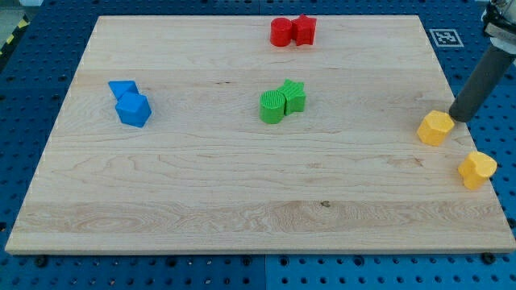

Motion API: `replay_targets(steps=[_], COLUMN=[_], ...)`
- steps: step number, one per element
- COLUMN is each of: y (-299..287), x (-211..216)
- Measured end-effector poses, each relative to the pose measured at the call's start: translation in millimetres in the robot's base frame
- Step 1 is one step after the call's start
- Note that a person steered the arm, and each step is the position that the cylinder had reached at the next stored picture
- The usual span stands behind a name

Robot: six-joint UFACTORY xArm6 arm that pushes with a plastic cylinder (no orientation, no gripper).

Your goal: Drag the yellow blocks to the bottom right corner

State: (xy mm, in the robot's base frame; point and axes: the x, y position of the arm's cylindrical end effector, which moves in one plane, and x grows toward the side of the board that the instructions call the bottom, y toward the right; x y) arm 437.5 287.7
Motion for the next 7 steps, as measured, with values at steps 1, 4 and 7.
replay_targets(steps=[1,4,7], y=[-1.5,-33.3,-55.4], x=[4.5,31.4,29.5])
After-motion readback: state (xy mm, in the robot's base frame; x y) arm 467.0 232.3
